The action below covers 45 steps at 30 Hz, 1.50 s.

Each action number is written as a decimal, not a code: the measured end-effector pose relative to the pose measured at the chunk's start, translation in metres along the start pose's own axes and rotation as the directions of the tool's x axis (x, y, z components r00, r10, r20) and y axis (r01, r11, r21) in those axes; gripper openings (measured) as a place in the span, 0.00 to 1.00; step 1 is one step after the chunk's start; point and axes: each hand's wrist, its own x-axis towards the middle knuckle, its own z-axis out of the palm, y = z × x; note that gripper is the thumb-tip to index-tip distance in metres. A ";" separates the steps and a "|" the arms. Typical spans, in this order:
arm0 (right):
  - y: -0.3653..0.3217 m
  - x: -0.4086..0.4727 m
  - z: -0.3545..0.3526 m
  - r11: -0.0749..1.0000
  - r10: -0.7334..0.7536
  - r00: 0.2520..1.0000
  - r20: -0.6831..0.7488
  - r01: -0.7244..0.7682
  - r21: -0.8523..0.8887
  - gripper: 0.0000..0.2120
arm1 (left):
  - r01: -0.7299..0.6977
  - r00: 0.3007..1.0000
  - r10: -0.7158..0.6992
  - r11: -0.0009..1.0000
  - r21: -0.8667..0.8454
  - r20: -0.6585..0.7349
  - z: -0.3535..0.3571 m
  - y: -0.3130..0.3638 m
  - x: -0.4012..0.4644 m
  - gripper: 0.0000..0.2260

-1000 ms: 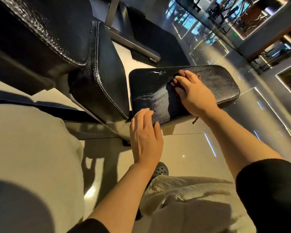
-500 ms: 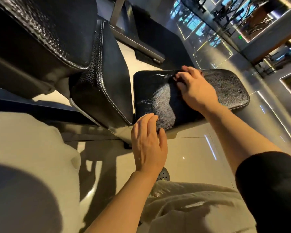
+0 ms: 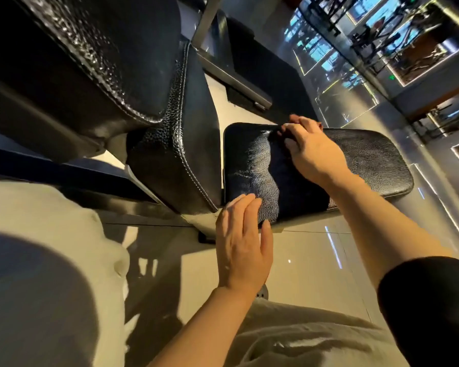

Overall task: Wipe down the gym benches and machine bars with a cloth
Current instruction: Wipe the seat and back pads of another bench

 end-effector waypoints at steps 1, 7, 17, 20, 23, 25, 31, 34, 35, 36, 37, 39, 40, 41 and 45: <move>-0.001 0.005 0.001 0.998 0.059 0.998 -0.020 -0.059 -0.018 0.18 | -0.013 1.000 0.013 1.000 0.014 0.002 0.001 -0.003 0.000 0.15; -0.062 0.011 0.025 0.990 -0.139 0.987 0.082 0.140 -0.006 0.20 | -0.009 1.000 0.009 1.000 -0.005 0.009 -0.002 -0.001 -0.003 0.15; -0.030 0.044 0.015 1.000 -0.011 0.994 0.106 0.013 -0.021 0.19 | -0.037 0.999 0.038 0.999 -0.023 0.037 -0.003 -0.007 -0.004 0.16; -0.063 0.043 0.028 0.993 -0.120 0.977 0.177 0.119 0.013 0.20 | -0.057 0.997 0.056 0.998 0.023 0.045 -0.004 -0.004 -0.005 0.15; -0.082 0.033 0.040 0.971 -0.237 0.949 0.209 0.236 0.030 0.20 | -0.031 0.997 0.029 0.999 0.031 0.073 -0.004 -0.004 -0.005 0.15; -0.075 0.035 0.035 0.967 -0.251 0.937 0.244 0.251 0.033 0.20 | -0.062 0.995 0.059 0.998 0.026 0.080 -0.006 -0.005 -0.007 0.15; -0.066 0.050 0.027 1.000 -0.002 0.990 0.138 0.002 -0.002 0.19 | -0.048 0.993 0.045 0.998 0.027 0.106 -0.009 -0.009 -0.005 0.15; -0.083 0.029 0.035 0.991 -0.137 0.984 0.117 0.137 0.007 0.18 | -0.078 0.992 0.075 0.997 0.025 0.106 -0.011 -0.007 -0.003 0.15; -0.085 0.021 0.036 0.980 -0.200 0.973 0.117 0.200 0.008 0.18 | -0.096 0.990 0.091 0.994 0.045 0.105 -0.011 -0.007 -0.002 0.15; -0.084 0.015 0.035 0.970 -0.240 0.962 0.128 0.242 0.006 0.19 | -0.115 0.989 0.106 0.990 0.080 0.103 -0.010 -0.009 -0.001 0.15; -0.079 0.011 0.031 0.965 -0.258 0.955 0.145 0.260 0.006 0.19 | -0.127 0.989 0.117 0.986 0.109 0.094 -0.009 -0.010 0.000 0.15; -0.062 0.012 0.022 0.972 -0.234 0.958 0.164 0.235 0.017 0.19 | -0.100 0.993 0.095 0.992 0.083 0.064 -0.006 -0.011 0.000 0.15; -0.052 0.013 0.019 0.981 -0.194 0.970 0.146 0.192 0.027 0.19 | -0.078 0.996 0.076 0.996 0.048 0.050 -0.006 -0.011 -0.001 0.15; -0.044 0.014 0.016 0.990 -0.136 0.985 0.109 0.132 0.046 0.19 | -0.068 0.997 0.067 0.997 0.027 0.041 -0.005 -0.012 -0.002 0.15; -0.053 0.004 0.022 0.997 -0.071 0.997 0.043 0.071 0.005 0.20 | -0.090 0.996 0.091 0.991 0.096 -0.005 -0.003 -0.019 -0.007 0.19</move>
